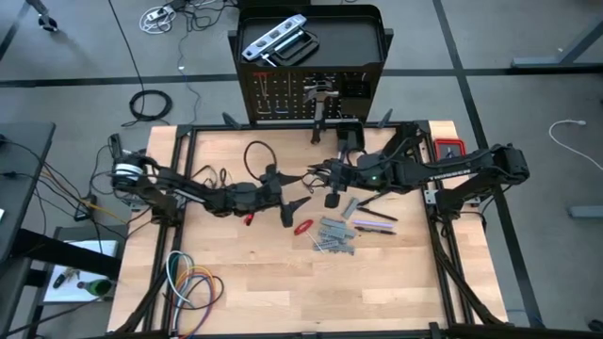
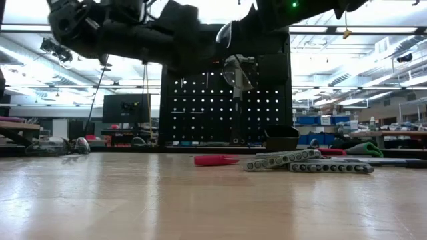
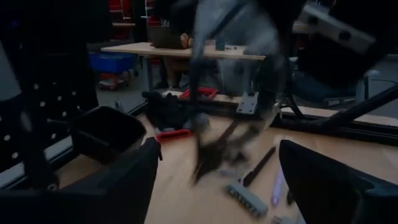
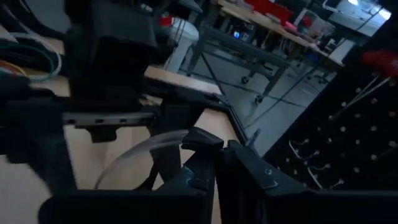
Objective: Hang tools onto peg board
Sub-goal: Hang the top glasses onto the peg board
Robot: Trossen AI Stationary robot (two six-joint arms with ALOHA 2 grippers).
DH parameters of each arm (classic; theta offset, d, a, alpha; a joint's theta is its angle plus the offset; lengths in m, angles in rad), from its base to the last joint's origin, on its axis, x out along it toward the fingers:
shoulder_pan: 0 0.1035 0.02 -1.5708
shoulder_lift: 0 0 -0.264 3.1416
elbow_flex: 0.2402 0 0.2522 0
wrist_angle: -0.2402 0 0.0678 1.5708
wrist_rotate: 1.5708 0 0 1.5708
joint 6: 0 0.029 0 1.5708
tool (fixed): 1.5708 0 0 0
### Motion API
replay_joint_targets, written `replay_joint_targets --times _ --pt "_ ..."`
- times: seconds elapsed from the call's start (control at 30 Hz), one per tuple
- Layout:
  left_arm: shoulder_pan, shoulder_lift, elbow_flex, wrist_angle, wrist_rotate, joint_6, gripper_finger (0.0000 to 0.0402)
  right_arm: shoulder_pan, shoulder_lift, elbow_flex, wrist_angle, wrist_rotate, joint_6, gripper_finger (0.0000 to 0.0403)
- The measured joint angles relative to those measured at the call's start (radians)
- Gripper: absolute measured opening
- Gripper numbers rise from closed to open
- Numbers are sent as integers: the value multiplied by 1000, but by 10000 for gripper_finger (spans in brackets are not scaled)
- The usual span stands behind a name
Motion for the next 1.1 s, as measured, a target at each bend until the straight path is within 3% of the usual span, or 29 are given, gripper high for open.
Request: replay_joint_targets --times 0.1,0.23,0.4,0.53,0.83,1.1 --pt "0 47 63 -1 -14 43 327 7 16 0 9 23 1 40" --pt "0 97 120 -22 -141 69 321 22 26 0 -3 77 -2 23" --pt "0 114 123 -48 -216 73 295 38 26 0 -3 156 -19 37" --pt "0 114 122 -62 -215 106 260 39 26 0 -4 174 -26 53" --pt "7 114 122 -74 -167 121 195 46 26 0 0 150 -26 25" --pt "8 112 122 -95 -173 121 150 49 26 0 -5 145 -26 55"
